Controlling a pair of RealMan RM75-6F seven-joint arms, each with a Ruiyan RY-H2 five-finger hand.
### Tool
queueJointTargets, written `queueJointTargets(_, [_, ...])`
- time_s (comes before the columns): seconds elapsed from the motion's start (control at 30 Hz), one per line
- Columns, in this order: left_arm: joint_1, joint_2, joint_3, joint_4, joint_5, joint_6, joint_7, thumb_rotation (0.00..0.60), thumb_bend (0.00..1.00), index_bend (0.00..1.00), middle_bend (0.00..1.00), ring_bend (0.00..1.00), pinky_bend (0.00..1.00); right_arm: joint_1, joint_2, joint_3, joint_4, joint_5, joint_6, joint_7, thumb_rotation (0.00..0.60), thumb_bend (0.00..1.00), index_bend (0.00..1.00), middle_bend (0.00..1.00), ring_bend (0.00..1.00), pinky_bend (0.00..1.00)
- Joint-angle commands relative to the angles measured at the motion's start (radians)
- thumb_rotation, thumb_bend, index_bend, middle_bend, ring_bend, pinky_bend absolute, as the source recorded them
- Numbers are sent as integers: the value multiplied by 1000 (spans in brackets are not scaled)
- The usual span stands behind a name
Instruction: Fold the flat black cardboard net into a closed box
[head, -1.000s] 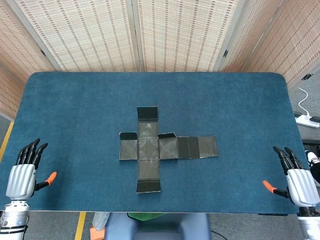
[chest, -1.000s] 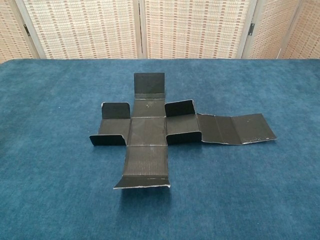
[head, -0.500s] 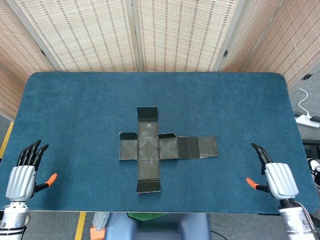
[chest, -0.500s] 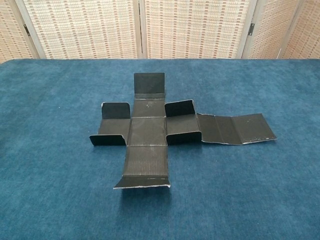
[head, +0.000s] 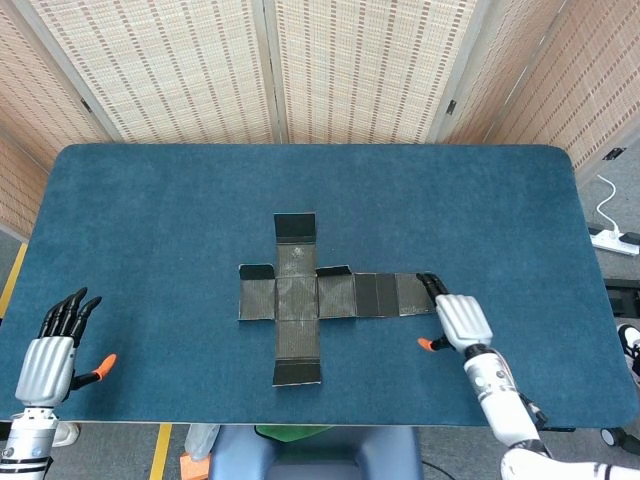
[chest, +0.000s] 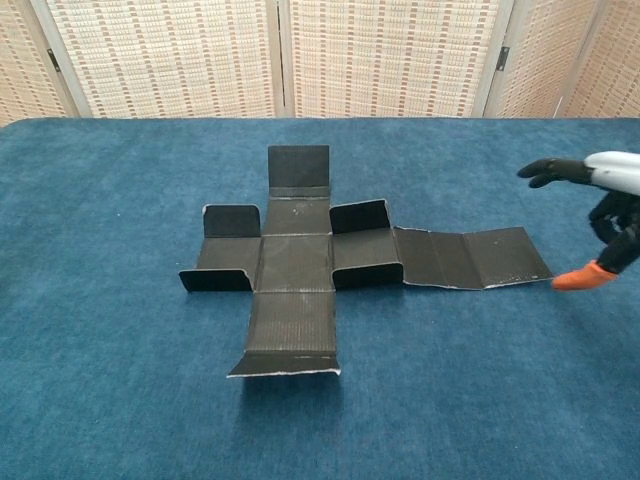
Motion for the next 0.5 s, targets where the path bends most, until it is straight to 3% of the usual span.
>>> queueJointTargets(0.03, [-3, 10, 6, -6, 0, -13, 5, 600, 254, 149, 23, 0, 82, 143, -112, 48, 69, 184, -31, -148, 600, 4, 0, 33, 755, 901])
queueJointTargets(0.3, [-6, 27, 19, -24, 1, -38, -8, 600, 252, 149, 23, 0, 73, 331, -211, 90, 168, 464, 7, -322, 600, 0, 0, 26, 755, 901])
queueJointTargets(0.5, [-7, 37, 23, -30, 3, -45, -19, 600, 252, 149, 21, 0, 71, 427, -264, 108, 250, 612, -3, -380, 600, 0, 0, 26, 755, 902])
